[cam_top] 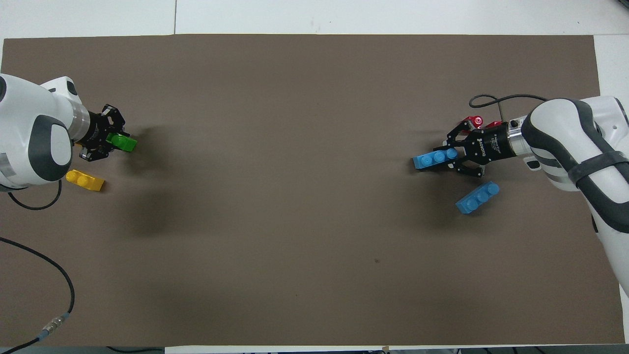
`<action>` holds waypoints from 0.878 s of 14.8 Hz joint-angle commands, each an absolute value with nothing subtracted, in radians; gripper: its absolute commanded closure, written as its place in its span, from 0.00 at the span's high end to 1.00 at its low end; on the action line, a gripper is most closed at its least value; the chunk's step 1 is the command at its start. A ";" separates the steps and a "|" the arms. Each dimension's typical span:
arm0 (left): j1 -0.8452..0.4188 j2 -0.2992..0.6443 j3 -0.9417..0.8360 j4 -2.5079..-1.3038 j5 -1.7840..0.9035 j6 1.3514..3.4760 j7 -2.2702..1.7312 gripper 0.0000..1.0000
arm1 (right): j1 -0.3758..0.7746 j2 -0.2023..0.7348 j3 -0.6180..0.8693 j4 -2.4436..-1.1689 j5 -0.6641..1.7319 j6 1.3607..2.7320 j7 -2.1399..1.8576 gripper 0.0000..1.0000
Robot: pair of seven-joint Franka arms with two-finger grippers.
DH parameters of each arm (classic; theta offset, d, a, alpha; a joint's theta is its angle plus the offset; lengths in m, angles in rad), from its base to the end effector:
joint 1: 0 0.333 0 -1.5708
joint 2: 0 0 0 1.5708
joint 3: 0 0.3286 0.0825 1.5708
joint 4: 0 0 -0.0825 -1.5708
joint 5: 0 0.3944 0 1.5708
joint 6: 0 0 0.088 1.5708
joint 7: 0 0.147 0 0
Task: Remove green block with left arm and hold with right
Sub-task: 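Set down the blue brick with the right gripper while the left gripper releases green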
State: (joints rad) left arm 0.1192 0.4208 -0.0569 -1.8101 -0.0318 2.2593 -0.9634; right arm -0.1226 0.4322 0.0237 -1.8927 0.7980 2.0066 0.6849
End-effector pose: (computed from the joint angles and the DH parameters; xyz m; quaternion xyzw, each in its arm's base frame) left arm 0.6626 0.0415 0.2786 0.8648 0.5014 0.0026 0.0279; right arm 0.6179 0.0074 0.2417 -0.7559 0.5483 0.2347 0.2701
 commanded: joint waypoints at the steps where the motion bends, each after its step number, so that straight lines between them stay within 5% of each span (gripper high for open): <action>1: 0.120 0.436 -0.060 -1.802 -0.054 2.246 -0.948 0.00 | -0.120 0.420 0.034 -1.914 0.778 2.033 0.689 0.93; 3: 0.118 0.434 -0.060 -1.804 -0.052 2.249 -0.946 0.00 | -0.121 0.419 0.034 -1.902 0.778 2.020 0.706 0.99; 6: 0.118 0.434 -0.060 -1.804 -0.052 2.249 -0.945 0.22 | -0.103 0.382 0.034 -1.887 0.773 1.993 0.773 1.00; 7: 0.118 0.434 -0.060 -1.804 -0.051 2.249 -0.943 0.41 | -0.092 0.361 0.032 -1.879 0.764 1.980 0.802 1.00; 8: 0.117 0.434 -0.060 -1.802 -0.049 2.247 -0.943 0.45 | -0.091 0.341 0.032 -1.868 0.735 1.973 0.830 1.00; 9: 0.117 0.434 -0.060 -1.802 -0.048 2.244 -0.943 0.60 | -0.089 0.324 0.034 -1.858 0.709 1.970 0.845 1.00; 11: 0.115 0.434 -0.060 -1.798 -0.045 2.231 -0.943 1.00 | -0.084 0.284 0.037 -1.852 0.658 1.970 0.842 1.00; 13: 0.115 0.431 -0.060 -1.783 -0.041 2.200 -0.942 1.00 | -0.078 0.259 0.046 -1.824 0.548 1.970 0.827 1.00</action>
State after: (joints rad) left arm 0.1210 0.4294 -0.0649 -1.8095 -0.0318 2.2474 -0.9609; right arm -0.0776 0.2891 0.0346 -1.8425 0.6407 1.9833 0.8248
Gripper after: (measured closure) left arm 0.247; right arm 0.000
